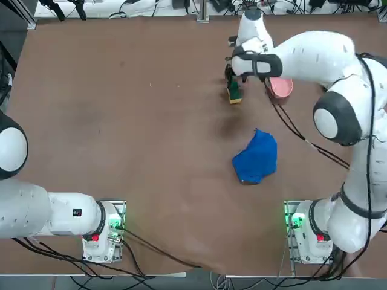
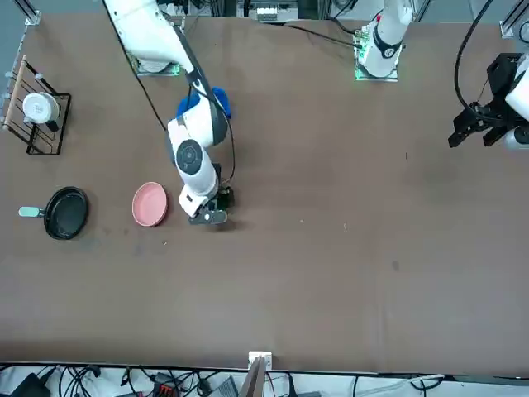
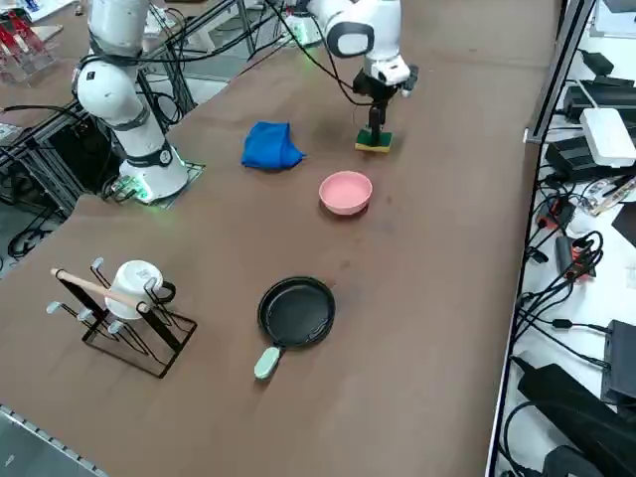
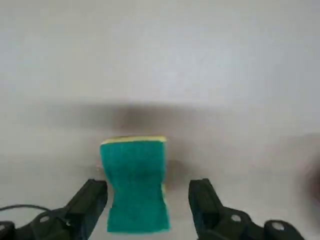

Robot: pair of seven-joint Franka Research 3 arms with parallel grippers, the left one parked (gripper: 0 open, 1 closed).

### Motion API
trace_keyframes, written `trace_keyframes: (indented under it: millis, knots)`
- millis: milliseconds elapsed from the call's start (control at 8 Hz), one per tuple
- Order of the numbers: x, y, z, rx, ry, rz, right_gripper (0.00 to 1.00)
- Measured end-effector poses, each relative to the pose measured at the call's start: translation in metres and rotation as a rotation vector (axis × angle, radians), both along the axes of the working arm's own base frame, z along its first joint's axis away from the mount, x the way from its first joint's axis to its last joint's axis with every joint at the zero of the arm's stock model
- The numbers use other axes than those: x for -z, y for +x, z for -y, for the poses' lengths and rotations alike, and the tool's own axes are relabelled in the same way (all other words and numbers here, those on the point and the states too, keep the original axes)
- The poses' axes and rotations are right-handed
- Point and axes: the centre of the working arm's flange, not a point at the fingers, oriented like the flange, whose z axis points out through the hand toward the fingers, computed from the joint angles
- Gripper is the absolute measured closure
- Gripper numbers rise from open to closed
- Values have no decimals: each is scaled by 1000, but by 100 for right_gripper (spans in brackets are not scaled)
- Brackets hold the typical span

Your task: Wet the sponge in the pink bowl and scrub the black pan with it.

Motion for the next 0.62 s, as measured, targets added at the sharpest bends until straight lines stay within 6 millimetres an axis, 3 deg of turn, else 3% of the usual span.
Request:
trace_keyframes:
  millis: [375,625]
  knots:
    - [-110,20,60,24,24,57,0]
    - [-166,28,126,-11,32,62,0]
